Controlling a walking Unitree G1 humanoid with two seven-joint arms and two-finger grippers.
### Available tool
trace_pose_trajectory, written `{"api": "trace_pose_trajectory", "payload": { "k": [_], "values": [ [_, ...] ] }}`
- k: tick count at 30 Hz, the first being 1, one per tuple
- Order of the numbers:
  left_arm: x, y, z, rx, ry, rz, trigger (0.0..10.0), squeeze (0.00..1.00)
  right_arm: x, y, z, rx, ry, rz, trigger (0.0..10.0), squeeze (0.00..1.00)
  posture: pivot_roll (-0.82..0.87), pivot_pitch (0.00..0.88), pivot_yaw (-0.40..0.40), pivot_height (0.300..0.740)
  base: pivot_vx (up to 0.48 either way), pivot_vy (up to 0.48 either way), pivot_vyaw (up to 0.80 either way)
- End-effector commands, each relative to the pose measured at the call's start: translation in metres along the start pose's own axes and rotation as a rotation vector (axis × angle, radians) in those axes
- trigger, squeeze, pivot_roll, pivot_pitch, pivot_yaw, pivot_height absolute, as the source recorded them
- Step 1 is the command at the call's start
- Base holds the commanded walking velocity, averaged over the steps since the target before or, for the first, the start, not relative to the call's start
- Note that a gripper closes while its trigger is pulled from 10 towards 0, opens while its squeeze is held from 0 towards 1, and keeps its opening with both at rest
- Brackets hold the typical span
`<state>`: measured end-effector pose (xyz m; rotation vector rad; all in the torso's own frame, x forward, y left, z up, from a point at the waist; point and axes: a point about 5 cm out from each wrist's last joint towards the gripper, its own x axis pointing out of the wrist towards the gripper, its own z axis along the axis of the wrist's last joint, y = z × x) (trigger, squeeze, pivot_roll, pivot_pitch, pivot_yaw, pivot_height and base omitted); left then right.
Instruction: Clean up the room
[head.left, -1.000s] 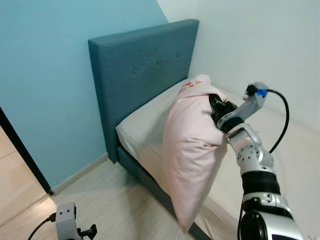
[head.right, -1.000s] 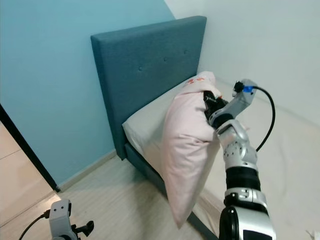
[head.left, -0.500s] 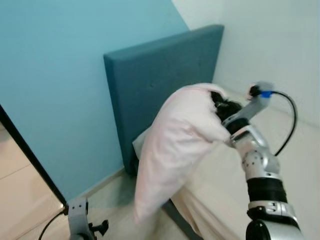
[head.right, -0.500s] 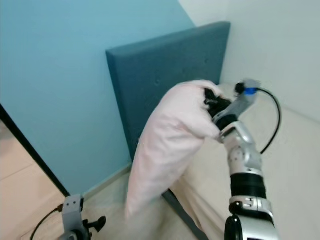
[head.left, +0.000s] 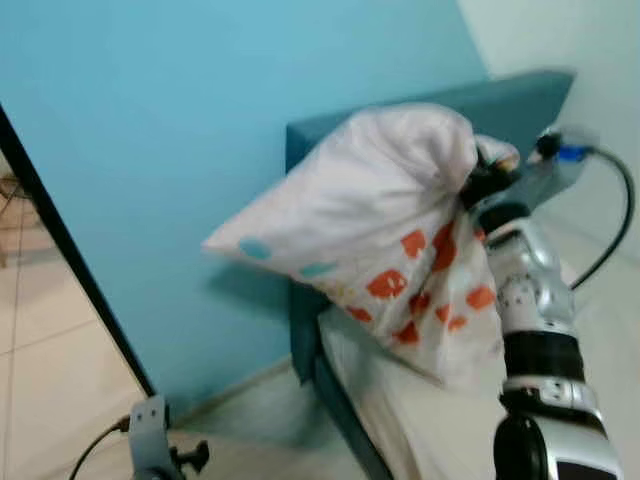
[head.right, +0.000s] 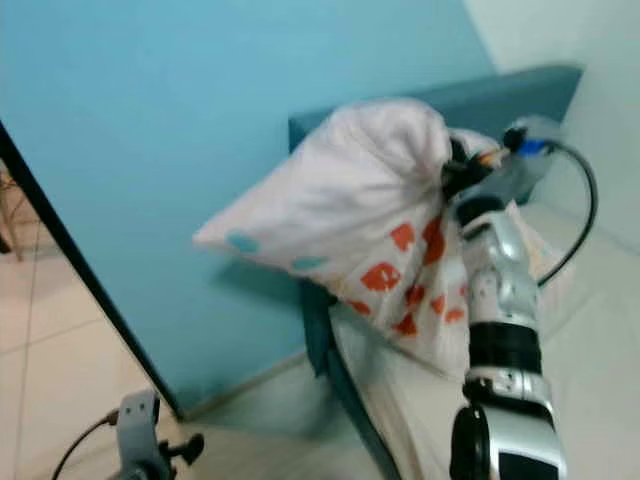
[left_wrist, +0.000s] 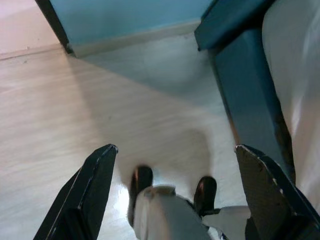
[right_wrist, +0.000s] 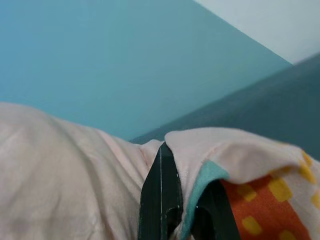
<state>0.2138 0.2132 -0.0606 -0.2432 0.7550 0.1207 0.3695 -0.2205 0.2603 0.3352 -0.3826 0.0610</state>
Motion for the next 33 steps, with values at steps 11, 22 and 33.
{"api": "trace_pose_trajectory", "payload": {
  "k": [11, 22, 33],
  "values": [
    [-0.006, 0.007, -0.020, 0.002, 0.075, -0.011, 10.0, 0.00, 0.011, 0.010, 0.027, -0.156, -0.093, 0.071, 10.0, 0.00, 0.09, 0.000, -0.063, 0.730, 0.000, 0.000, -0.72],
    [-0.012, 0.012, -0.033, 0.002, 0.100, -0.021, 10.0, 0.00, 0.025, 0.007, -0.012, -0.192, 0.183, 0.181, 10.0, 0.00, 0.11, 0.005, -0.075, 0.730, 0.000, -0.022, -0.20],
    [-0.028, 0.032, -0.056, 0.011, 0.127, 0.031, 10.0, 0.00, 0.012, 0.006, -0.068, -0.224, 0.484, 0.284, 10.0, 0.00, 0.13, 0.123, -0.088, 0.730, 0.000, -0.022, 0.00]
  ]
}}
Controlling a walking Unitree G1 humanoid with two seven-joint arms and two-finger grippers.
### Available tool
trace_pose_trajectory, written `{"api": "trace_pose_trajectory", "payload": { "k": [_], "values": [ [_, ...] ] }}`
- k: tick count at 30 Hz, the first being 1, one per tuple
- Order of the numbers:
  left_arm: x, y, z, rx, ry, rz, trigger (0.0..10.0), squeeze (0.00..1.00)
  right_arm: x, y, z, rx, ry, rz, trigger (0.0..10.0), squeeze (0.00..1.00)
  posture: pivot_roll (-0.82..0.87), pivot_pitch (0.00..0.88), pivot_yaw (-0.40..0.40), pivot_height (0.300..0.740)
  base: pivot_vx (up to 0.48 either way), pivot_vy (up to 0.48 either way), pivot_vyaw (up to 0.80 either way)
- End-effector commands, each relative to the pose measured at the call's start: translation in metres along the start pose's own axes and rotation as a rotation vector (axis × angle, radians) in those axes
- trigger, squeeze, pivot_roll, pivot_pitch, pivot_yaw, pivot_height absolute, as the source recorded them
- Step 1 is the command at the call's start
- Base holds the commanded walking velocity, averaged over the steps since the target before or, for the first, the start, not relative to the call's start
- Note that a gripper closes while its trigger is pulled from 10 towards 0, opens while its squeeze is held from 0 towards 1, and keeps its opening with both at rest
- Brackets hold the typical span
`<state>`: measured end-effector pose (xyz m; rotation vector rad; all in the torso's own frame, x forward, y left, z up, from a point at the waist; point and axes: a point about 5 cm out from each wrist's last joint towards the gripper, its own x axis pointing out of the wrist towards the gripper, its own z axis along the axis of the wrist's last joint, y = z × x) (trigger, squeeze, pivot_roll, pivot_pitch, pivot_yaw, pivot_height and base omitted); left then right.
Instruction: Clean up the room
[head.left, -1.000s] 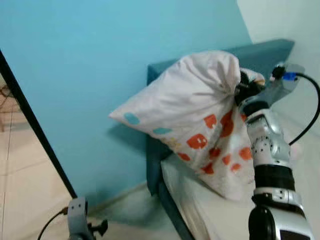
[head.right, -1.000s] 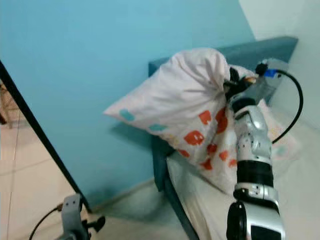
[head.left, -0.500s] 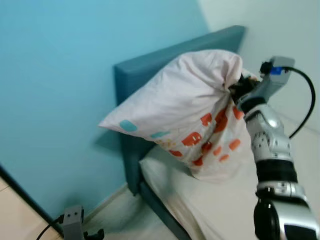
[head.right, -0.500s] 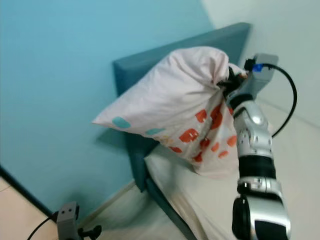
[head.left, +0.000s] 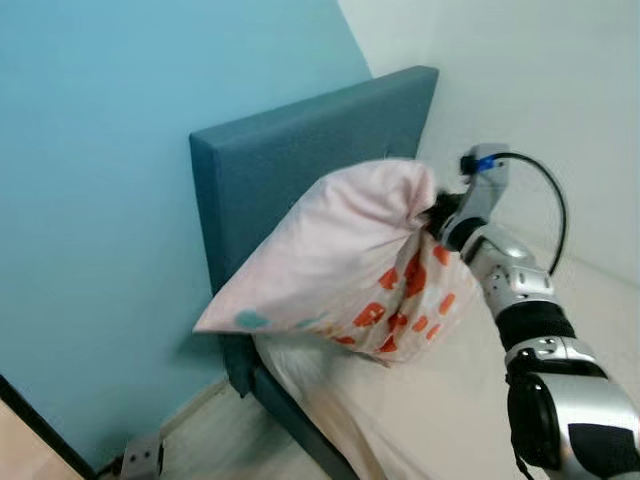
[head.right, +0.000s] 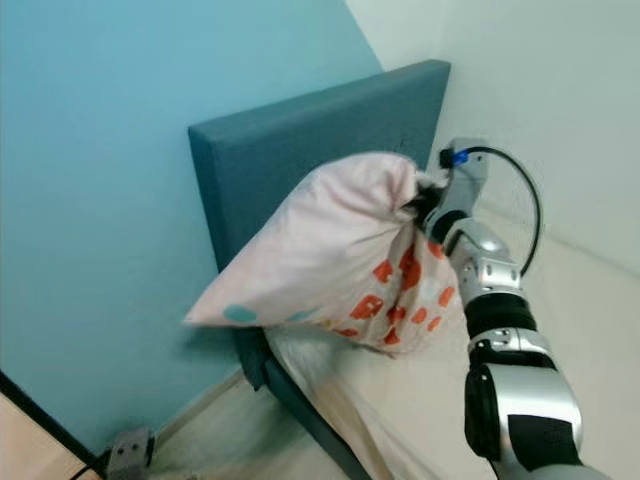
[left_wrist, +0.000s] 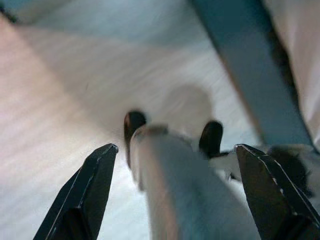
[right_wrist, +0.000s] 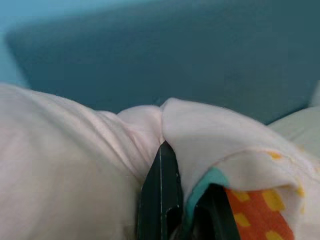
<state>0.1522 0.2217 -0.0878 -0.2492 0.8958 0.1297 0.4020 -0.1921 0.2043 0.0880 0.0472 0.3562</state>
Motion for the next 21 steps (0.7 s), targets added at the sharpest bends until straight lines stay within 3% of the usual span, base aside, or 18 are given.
{"api": "trace_pose_trajectory", "payload": {
  "k": [1, 2, 4, 7, 9, 10, 11, 12, 13, 14, 15, 16, 17, 18, 19, 20, 21],
  "values": [
    [-0.003, 0.009, 0.000, 0.017, -0.010, 0.008, 10.0, 0.00, 0.002, -0.001, 0.001, -0.077, 0.032, 0.014, 10.0, 0.00, 0.13, 0.123, -0.088, 0.730, 0.000, 0.000, 0.00],
    [-0.003, 0.009, 0.000, 0.017, -0.010, 0.008, 10.0, 0.00, 0.002, -0.001, 0.001, -0.077, 0.032, 0.014, 10.0, 0.00, 0.13, 0.123, -0.088, 0.730, 0.000, 0.000, 0.00],
    [-0.007, 0.013, -0.007, 0.021, -0.007, 0.003, 10.0, 0.00, 0.001, -0.007, 0.001, -0.228, 0.101, -0.005, 10.0, 0.00, 0.14, 0.178, -0.093, 0.730, 0.000, 0.000, 0.00],
    [-0.010, 0.016, -0.012, 0.022, -0.006, 0.000, 10.0, 0.00, 0.000, -0.014, 0.008, -0.303, 0.120, -0.044, 10.0, 0.00, 0.14, 0.206, -0.098, 0.730, 0.000, 0.000, 0.00],
    [-0.016, 0.023, -0.021, 0.026, -0.002, 0.000, 10.0, 0.00, -0.002, -0.027, 0.025, -0.384, 0.114, -0.152, 10.0, 0.00, 0.15, 0.234, -0.105, 0.730, 0.000, 0.000, 0.00],
    [-0.021, 0.028, -0.027, 0.030, 0.002, 0.001, 10.0, 0.00, -0.004, -0.034, 0.044, -0.391, 0.064, -0.232, 10.0, 0.00, 0.16, 0.276, -0.113, 0.730, 0.000, 0.000, 0.00],
    [-0.021, 0.028, -0.027, 0.030, 0.002, 0.001, 10.0, 0.00, -0.004, -0.034, 0.044, -0.391, 0.064, -0.232, 10.0, 0.00, 0.16, 0.276, -0.113, 0.730, 0.000, 0.000, 0.00],
    [-0.026, 0.033, -0.034, 0.038, 0.008, 0.004, 10.0, 0.00, -0.005, -0.039, 0.065, -0.388, -0.003, -0.301, 10.0, 0.00, 0.17, 0.296, -0.116, 0.730, 0.000, 0.000, 0.00],
    [-0.026, 0.033, -0.034, 0.038, 0.008, 0.004, 10.0, 0.00, -0.005, -0.039, 0.065, -0.388, -0.003, -0.301, 10.0, 0.00, 0.17, 0.296, -0.116, 0.730, 0.000, 0.000, 0.00],
    [-0.034, 0.041, -0.042, 0.051, 0.007, 0.006, 10.0, 0.00, -0.009, -0.043, 0.104, -0.367, -0.134, -0.376, 10.0, 0.00, 0.19, 0.331, -0.116, 0.730, 0.000, 0.000, 0.00],
    [-0.034, 0.041, -0.042, 0.051, 0.007, 0.006, 10.0, 0.00, -0.009, -0.043, 0.104, -0.367, -0.134, -0.376, 10.0, 0.00, 0.19, 0.331, -0.116, 0.730, 0.000, 0.000, 0.00],
    [-0.037, 0.043, -0.044, 0.056, 0.004, 0.006, 10.0, 0.00, -0.011, -0.042, 0.120, -0.357, -0.187, -0.393, 10.0, 0.00, 0.19, 0.331, -0.116, 0.730, 0.000, 0.000, 0.00],
    [-0.038, 0.046, -0.041, 0.068, -0.014, 0.004, 10.0, 0.00, -0.014, -0.035, 0.157, -0.345, -0.312, -0.392, 10.0, 0.00, 0.20, 0.360, -0.114, 0.730, 0.000, 0.000, 0.00],
    [-0.038, 0.046, -0.041, 0.068, -0.014, 0.004, 10.0, 0.00, -0.014, -0.035, 0.157, -0.345, -0.312, -0.392, 10.0, 0.00, 0.20, 0.360, -0.114, 0.730, 0.000, 0.000, 0.00],
    [-0.039, 0.048, -0.038, 0.081, -0.033, -0.001, 10.0, 0.00, -0.019, -0.027, 0.189, -0.331, -0.422, -0.383, 10.0, 0.00, 0.21, 0.369, -0.112, 0.730, 0.000, 0.000, 0.00],
    [-0.039, 0.048, -0.038, 0.081, -0.033, -0.001, 10.0, 0.00, -0.019, -0.027, 0.189, -0.331, -0.422, -0.383, 10.0, 0.00, 0.21, 0.369, -0.112, 0.730, 0.000, 0.000, 0.00],
    [-0.039, 0.049, -0.034, 0.091, -0.050, -0.006, 10.0, 0.00, -0.024, -0.020, 0.214, -0.328, -0.507, -0.368, 10.0, 0.00, 0.21, 0.373, -0.112, 0.730, 0.000, 0.000, 0.00]
  ]
}}
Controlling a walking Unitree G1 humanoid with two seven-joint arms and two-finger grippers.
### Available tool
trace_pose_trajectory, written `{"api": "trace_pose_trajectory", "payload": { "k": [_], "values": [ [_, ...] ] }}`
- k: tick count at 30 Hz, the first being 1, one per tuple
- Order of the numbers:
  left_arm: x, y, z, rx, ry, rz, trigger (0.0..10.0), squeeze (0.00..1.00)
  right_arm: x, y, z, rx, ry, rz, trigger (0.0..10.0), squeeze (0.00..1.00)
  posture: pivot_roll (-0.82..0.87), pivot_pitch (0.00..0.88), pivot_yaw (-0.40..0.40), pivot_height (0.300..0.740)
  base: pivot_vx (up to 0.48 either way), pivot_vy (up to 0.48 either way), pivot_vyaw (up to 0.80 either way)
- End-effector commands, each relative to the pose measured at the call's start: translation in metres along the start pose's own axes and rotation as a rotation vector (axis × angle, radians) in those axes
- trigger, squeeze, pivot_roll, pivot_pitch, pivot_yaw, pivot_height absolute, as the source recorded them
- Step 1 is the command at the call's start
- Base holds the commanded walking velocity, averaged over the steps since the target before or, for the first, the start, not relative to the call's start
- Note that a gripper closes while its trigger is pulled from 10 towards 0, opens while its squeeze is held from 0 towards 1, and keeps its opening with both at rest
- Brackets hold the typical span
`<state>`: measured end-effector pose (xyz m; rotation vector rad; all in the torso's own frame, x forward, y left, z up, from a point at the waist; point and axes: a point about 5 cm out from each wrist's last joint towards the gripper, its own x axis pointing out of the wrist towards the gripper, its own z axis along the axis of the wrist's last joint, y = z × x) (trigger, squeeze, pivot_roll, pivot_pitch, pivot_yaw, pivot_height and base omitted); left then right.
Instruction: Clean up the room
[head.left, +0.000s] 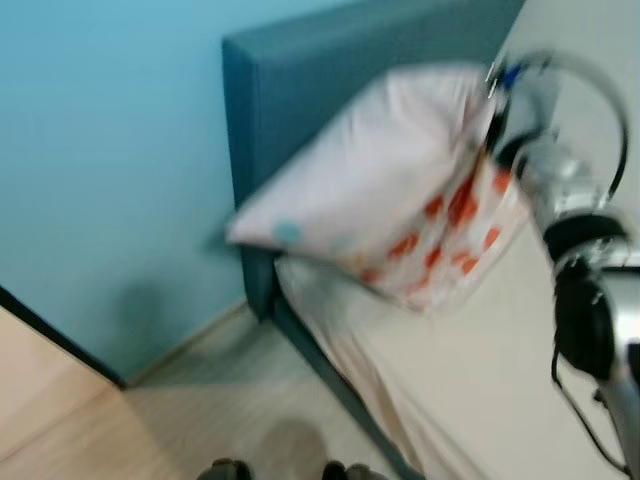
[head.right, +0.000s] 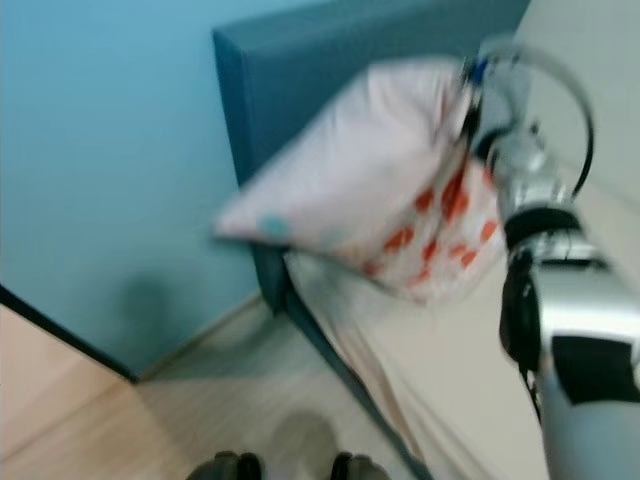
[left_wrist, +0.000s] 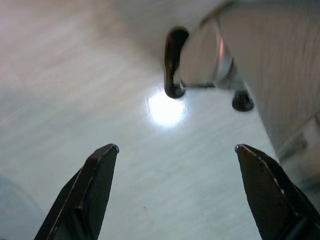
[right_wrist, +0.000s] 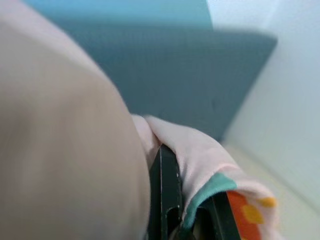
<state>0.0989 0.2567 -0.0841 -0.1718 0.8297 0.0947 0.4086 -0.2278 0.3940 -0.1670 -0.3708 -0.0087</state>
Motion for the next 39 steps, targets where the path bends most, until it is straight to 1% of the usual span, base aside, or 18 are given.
{"api": "trace_pose_trajectory", "payload": {
  "k": [1, 4, 9, 11, 12, 16, 18, 20, 21, 23, 24, 25, 26, 28, 31, 32, 34, 39],
  "values": [
    [-0.006, 0.006, 0.001, 0.042, -0.018, -0.011, 10.0, 0.00, 0.001, -0.009, 0.067, 0.009, -0.268, -0.005, 10.0, 0.00, 0.22, 0.394, -0.107, 0.730, 0.000, 0.000, 0.00],
    [-0.010, 0.011, 0.005, 0.058, -0.045, -0.009, 10.0, 0.00, 0.000, -0.004, 0.098, -0.006, -0.392, 0.050, 10.0, 0.00, 0.21, 0.406, -0.105, 0.730, 0.000, 0.000, 0.00],
    [-0.021, 0.017, -0.011, 0.076, -0.005, 0.006, 10.0, 0.00, -0.001, 0.008, 0.089, -0.050, -0.429, 0.131, 10.0, 0.00, 0.22, 0.421, -0.097, 0.730, 0.000, 0.000, 0.00],
    [-0.032, 0.019, -0.025, 0.082, 0.031, 0.008, 10.0, 0.00, -0.002, 0.011, 0.058, -0.046, -0.364, 0.167, 10.0, 0.00, 0.23, 0.436, -0.091, 0.730, 0.000, 0.000, 0.00],
    [-0.032, 0.019, -0.025, 0.082, 0.031, 0.008, 10.0, 0.00, -0.002, 0.011, 0.058, -0.046, -0.364, 0.167, 10.0, 0.00, 0.23, 0.436, -0.091, 0.730, 0.000, 0.000, 0.00],
    [-0.045, 0.024, -0.042, 0.082, 0.081, 0.018, 10.0, 0.00, -0.010, 0.017, -0.012, 0.058, -0.189, 0.230, 10.0, 0.00, 0.21, 0.442, -0.095, 0.730, 0.000, 0.000, 0.00],
    [-0.047, 0.024, -0.043, 0.082, 0.088, 0.019, 10.0, 0.00, -0.013, 0.020, -0.024, 0.077, -0.162, 0.264, 10.0, 0.00, 0.21, 0.442, -0.095, 0.730, 0.000, 0.000, 0.00],
    [-0.047, 0.023, -0.045, 0.070, 0.093, 0.023, 10.0, 0.00, -0.029, 0.044, -0.073, 0.161, -0.057, 0.419, 10.0, 0.00, 0.21, 0.444, -0.094, 0.730, 0.000, 0.000, 0.00],
    [-0.047, 0.023, -0.045, 0.070, 0.093, 0.023, 10.0, 0.00, -0.029, 0.044, -0.073, 0.161, -0.057, 0.419, 10.0, 0.00, 0.21, 0.444, -0.094, 0.730, 0.000, 0.000, 0.00],
    [-0.046, 0.019, -0.046, 0.065, 0.093, 0.018, 10.0, 0.00, -0.060, 0.070, -0.133, 0.216, 0.118, 0.562, 10.0, 0.00, 0.21, 0.441, -0.090, 0.730, 0.000, 0.000, 0.00],
    [-0.046, 0.019, -0.046, 0.065, 0.093, 0.018, 10.0, 0.00, -0.060, 0.070, -0.133, 0.216, 0.118, 0.562, 10.0, 0.00, 0.21, 0.441, -0.090, 0.730, 0.000, 0.000, 0.00],
    [-0.045, 0.018, -0.044, 0.064, 0.090, 0.013, 10.0, 0.00, -0.080, 0.077, -0.162, 0.201, 0.217, 0.584, 10.0, 0.00, 0.20, 0.429, -0.084, 0.730, 0.000, 0.000, 0.00],
    [-0.044, 0.017, -0.043, 0.067, 0.086, 0.005, 10.0, 0.00, -0.097, 0.071, -0.185, 0.200, 0.305, 0.495, 10.0, 0.00, 0.19, 0.428, -0.083, 0.730, 0.000, 0.000, 0.00],
    [-0.042, 0.017, -0.041, 0.070, 0.086, 0.000, 10.0, 0.00, -0.108, 0.063, -0.200, 0.187, 0.362, 0.407, 10.0, 0.00, 0.19, 0.423, -0.078, 0.730, 0.000, 0.000, 0.00],
    [-0.035, 0.016, -0.036, 0.078, 0.091, -0.007, 10.0, 0.00, -0.141, 0.011, -0.235, 0.096, 0.519, 0.038, 10.0, 0.00, 0.17, 0.403, -0.073, 0.730, 0.000, 0.000, 0.00],
    [-0.035, 0.016, -0.036, 0.078, 0.091, -0.007, 10.0, 0.00, -0.141, 0.011, -0.235, 0.096, 0.519, 0.038, 10.0, 0.00, 0.17, 0.403, -0.073, 0.730, 0.000, 0.000, 0.00],
    [-0.031, 0.014, -0.031, 0.082, 0.086, -0.012, 10.0, 0.00, -0.156, -0.015, -0.244, 0.078, 0.579, -0.127, 10.0, 0.00, 0.17, 0.396, -0.074, 0.730, 0.000, 0.000, 0.00],
    [-0.027, 0.010, -0.028, 0.077, 0.076, -0.019, 10.0, 0.00, -0.169, -0.036, -0.244, 0.083, 0.600, -0.265, 10.0, 0.00, 0.17, 0.379, -0.074, 0.730, 0.000, 0.000, 0.00]
  ]
}}
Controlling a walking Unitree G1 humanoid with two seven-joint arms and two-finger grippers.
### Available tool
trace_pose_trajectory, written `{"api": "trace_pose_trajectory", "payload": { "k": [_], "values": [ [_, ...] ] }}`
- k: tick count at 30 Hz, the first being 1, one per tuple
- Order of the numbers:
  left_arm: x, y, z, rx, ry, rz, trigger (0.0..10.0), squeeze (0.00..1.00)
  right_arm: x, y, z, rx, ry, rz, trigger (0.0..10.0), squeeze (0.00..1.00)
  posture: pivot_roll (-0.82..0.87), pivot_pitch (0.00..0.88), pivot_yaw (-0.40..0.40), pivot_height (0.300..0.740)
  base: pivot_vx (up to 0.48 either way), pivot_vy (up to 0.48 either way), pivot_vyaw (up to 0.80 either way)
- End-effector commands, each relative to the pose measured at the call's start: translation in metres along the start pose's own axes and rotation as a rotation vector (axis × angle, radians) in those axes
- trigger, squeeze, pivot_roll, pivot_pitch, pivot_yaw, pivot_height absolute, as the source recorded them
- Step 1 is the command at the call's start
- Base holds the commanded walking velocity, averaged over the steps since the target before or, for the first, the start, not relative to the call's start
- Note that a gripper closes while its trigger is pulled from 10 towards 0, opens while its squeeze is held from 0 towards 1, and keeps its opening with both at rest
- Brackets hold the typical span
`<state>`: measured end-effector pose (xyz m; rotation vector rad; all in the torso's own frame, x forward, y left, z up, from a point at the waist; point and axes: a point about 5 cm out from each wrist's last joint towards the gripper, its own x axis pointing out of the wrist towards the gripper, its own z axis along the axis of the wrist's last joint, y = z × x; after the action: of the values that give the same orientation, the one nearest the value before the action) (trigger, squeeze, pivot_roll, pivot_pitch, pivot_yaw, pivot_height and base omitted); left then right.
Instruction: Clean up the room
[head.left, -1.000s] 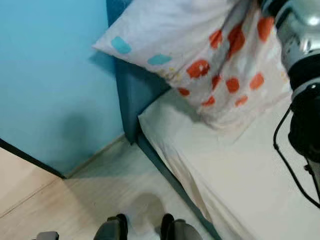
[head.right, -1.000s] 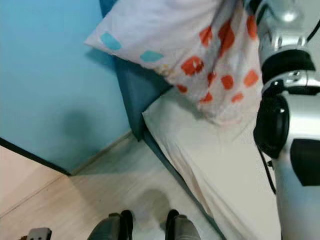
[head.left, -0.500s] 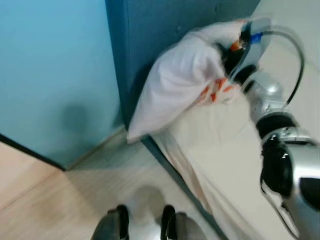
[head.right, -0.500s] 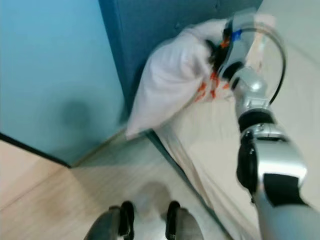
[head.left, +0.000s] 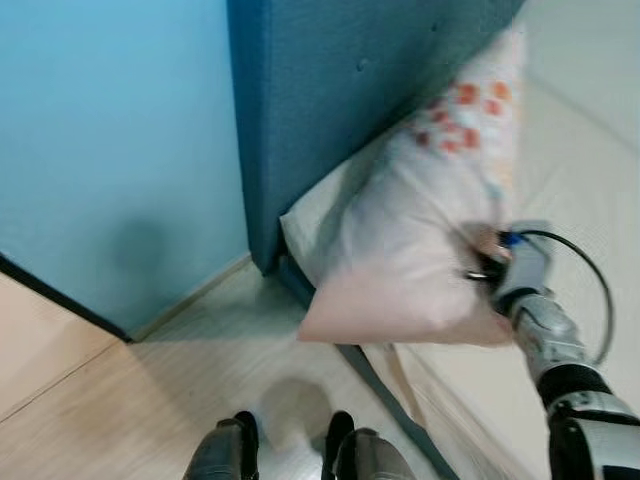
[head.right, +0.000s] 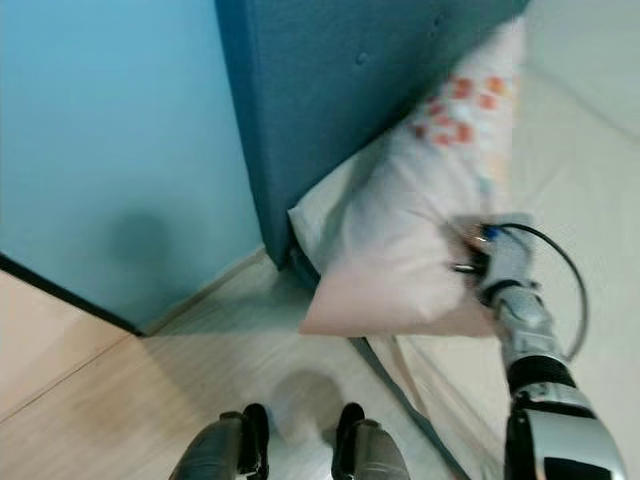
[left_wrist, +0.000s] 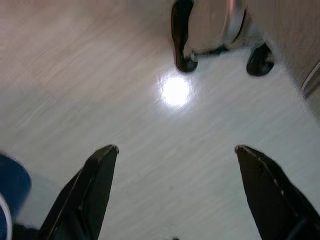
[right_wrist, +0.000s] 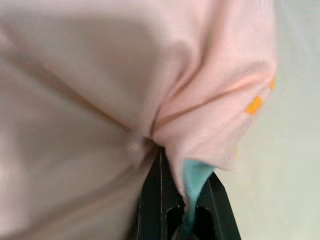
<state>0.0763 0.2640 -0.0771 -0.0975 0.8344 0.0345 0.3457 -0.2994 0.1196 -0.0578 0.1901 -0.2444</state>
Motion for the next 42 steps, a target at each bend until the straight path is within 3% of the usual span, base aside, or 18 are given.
{"api": "trace_pose_trajectory", "payload": {
  "k": [1, 2, 3, 4, 5, 7, 10, 14, 18, 22, 23, 24, 25, 27, 28, 34, 39, 42],
  "values": [
    [-0.006, -0.002, -0.017, -0.013, 0.072, 0.001, 10.0, 0.00, -0.005, -0.009, -0.006, 0.033, 0.024, -0.050, 10.0, 0.00, 0.17, 0.379, -0.074, 0.730, 0.000, 0.000, 0.00],
    [-0.006, -0.003, -0.016, -0.015, 0.071, 0.000, 10.0, 0.00, -0.006, -0.009, -0.004, 0.061, 0.013, -0.053, 10.0, 0.00, 0.17, 0.374, -0.075, 0.730, 0.000, 0.000, 0.00],
    [-0.004, -0.004, -0.017, -0.016, 0.076, 0.001, 10.0, 0.00, -0.008, -0.004, -0.003, 0.072, 0.011, -0.041, 10.0, 0.82, 0.16, 0.364, -0.078, 0.730, 0.000, 0.000, 0.00],
    [-0.004, -0.004, -0.017, -0.016, 0.076, 0.001, 10.0, 0.00, -0.008, -0.004, -0.003, 0.072, 0.011, -0.041, 10.0, 0.82, 0.16, 0.364, -0.078, 0.730, 0.000, 0.000, 0.00],
    [-0.003, -0.004, -0.017, -0.019, 0.081, 0.003, 10.0, 0.00, -0.008, 0.002, -0.003, 0.091, 0.014, -0.021, 10.0, 1.00, 0.16, 0.358, -0.080, 0.730, 0.000, 0.000, 0.00],
    [-0.002, -0.005, -0.017, -0.021, 0.083, 0.005, 10.0, 0.00, -0.008, 0.012, -0.005, 0.115, 0.028, 0.021, 10.0, 1.00, 0.16, 0.351, -0.082, 0.730, 0.000, 0.000, 0.00],
    [0.002, -0.006, -0.016, -0.027, 0.090, 0.009, 10.0, 0.00, -0.008, 0.043, -0.013, 0.148, 0.078, 0.139, 10.0, 1.00, 0.16, 0.336, -0.085, 0.730, 0.000, 0.000, 0.00],
    [0.005, -0.008, -0.013, -0.029, 0.093, 0.011, 10.0, 0.00, -0.007, 0.053, -0.016, 0.152, 0.124, 0.193, 10.0, 1.00, 0.16, 0.314, -0.085, 0.730, 0.000, 0.000, 0.00],
    [0.014, -0.013, -0.004, -0.034, 0.078, 0.006, 10.0, 0.00, -0.007, 0.040, -0.015, 0.092, 0.192, 0.142, 10.0, 1.00, 0.15, 0.276, -0.090, 0.730, 0.000, 0.000, 0.00],
    [0.022, -0.017, 0.004, -0.045, 0.070, 0.008, 10.0, 0.00, -0.004, 0.027, 0.006, 0.114, 0.105, 0.080, 10.0, 1.00, 0.14, 0.246, -0.091, 0.730, 0.000, 0.000, 0.00],
    [0.026, -0.018, 0.009, -0.049, 0.064, 0.010, 10.0, 0.00, -0.003, 0.027, 0.012, 0.126, 0.073, 0.080, 10.0, 0.89, 0.14, 0.223, -0.093, 0.730, 0.000, 0.000, 0.00],
    [0.026, -0.018, 0.009, -0.049, 0.064, 0.010, 10.0, 0.00, -0.003, 0.027, 0.012, 0.126, 0.073, 0.080, 10.0, 0.89, 0.14, 0.223, -0.093, 0.730, 0.000, 0.000, 0.00],
    [0.031, -0.020, 0.015, -0.059, 0.057, 0.017, 10.0, 0.00, -0.003, 0.029, 0.015, 0.141, 0.044, 0.098, 10.0, 0.00, 0.13, 0.206, -0.094, 0.730, 0.000, 0.000, 0.00],
    [0.034, -0.020, 0.019, -0.066, 0.052, 0.022, 10.0, 0.00, -0.003, 0.031, 0.016, 0.148, 0.031, 0.113, 10.0, 0.00, 0.13, 0.206, -0.094, 0.730, 0.000, 0.000, 0.00],
    [0.045, -0.025, 0.039, -0.091, 0.011, 0.030, 10.0, 0.00, -0.004, 0.040, 0.001, 0.108, 0.078, 0.147, 10.0, 0.00, 0.13, 0.154, -0.094, 0.730, 0.000, 0.000, -0.76],
    [0.063, -0.036, 0.081, -0.133, -0.096, -0.005, 10.0, 0.00, -0.011, 0.052, -0.030, 0.102, 0.183, 0.138, 10.0, 0.00, 0.13, 0.113, -0.087, 0.730, 0.000, 0.000, -0.74],
    [0.074, -0.051, 0.119, -0.171, -0.182, -0.123, 10.0, 0.00, -0.012, 0.054, -0.035, 0.114, 0.194, 0.105, 10.0, 0.00, 0.11, 0.072, -0.069, 0.730, 0.000, 0.000, -0.71],
    [0.076, -0.055, 0.126, -0.166, -0.193, -0.140, 10.0, 0.00, -0.011, 0.054, -0.037, 0.105, 0.200, 0.096, 10.0, 0.00, 0.11, 0.072, -0.069, 0.730, 0.000, 0.000, -0.71]
  ]
}}
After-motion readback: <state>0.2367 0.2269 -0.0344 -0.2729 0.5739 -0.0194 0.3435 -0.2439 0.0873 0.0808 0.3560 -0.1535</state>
